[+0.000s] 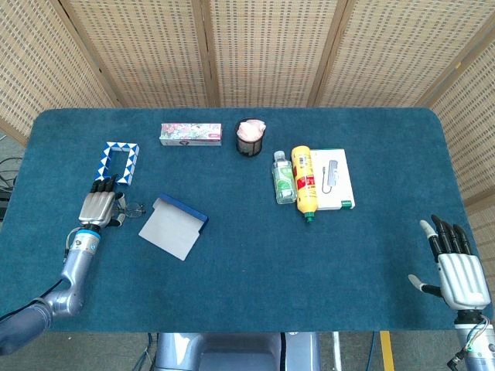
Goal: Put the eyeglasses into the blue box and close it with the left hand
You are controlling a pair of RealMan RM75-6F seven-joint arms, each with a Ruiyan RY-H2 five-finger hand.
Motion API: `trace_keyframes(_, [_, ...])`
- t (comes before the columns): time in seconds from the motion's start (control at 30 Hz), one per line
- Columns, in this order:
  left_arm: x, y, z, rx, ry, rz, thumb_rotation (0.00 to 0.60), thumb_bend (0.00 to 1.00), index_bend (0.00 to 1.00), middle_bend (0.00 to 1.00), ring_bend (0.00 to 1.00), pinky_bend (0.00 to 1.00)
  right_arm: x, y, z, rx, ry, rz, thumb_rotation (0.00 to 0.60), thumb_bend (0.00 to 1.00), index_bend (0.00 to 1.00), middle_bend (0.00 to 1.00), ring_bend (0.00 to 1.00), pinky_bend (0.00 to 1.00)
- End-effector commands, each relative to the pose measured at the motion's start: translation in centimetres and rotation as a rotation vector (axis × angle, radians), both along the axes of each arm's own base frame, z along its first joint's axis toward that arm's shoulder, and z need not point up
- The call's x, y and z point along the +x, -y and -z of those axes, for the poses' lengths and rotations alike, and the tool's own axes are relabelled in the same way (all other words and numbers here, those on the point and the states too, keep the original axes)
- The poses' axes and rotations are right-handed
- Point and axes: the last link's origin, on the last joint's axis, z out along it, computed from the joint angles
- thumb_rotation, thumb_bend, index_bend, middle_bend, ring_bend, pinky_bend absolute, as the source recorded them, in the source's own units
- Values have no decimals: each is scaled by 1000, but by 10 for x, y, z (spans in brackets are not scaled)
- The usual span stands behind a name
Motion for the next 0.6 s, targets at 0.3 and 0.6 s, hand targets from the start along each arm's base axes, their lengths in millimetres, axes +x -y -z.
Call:
trace_keyframes(0.3, [-4,4,-9,13,-4,-1,600,469,594,0,0,0,0,0,0,-1,-1,-1,600,53,0,0,0,0])
trace_keyframes(0.6, [3,13,-24,38,4,64,600,477,594,0,0,0,1,0,0,-2,0,-1,600,53,0,0,0,0])
